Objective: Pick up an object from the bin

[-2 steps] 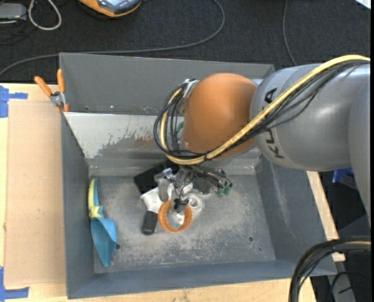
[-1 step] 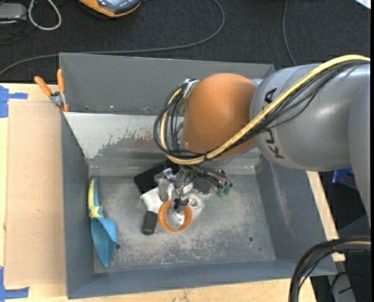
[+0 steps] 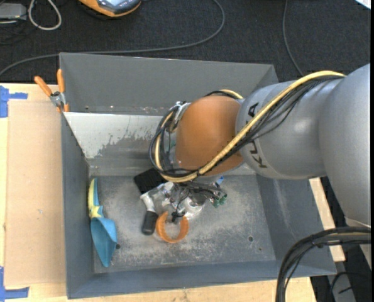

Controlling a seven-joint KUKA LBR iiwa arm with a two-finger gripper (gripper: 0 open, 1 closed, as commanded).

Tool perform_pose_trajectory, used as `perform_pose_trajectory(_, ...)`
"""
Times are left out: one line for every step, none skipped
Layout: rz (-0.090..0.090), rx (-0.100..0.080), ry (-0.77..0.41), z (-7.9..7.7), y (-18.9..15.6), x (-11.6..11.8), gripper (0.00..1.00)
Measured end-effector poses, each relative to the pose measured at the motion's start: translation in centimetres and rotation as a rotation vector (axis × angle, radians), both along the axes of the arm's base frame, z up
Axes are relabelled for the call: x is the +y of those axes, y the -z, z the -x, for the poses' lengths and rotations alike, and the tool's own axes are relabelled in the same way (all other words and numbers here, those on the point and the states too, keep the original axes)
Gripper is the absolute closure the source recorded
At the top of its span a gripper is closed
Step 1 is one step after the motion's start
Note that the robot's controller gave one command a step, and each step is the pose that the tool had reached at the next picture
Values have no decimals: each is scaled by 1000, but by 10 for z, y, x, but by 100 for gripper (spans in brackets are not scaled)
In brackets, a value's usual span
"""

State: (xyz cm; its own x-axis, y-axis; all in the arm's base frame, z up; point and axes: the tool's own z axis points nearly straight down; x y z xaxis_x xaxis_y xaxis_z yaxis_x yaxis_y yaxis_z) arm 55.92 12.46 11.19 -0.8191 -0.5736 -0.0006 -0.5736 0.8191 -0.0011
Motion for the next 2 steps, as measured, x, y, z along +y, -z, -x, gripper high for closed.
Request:
perform_pose_trajectory(1, 1, 280, 12, 18, 3, 100)
perform_pose_trajectory(0, 2, 211, 13, 26, 2, 100)
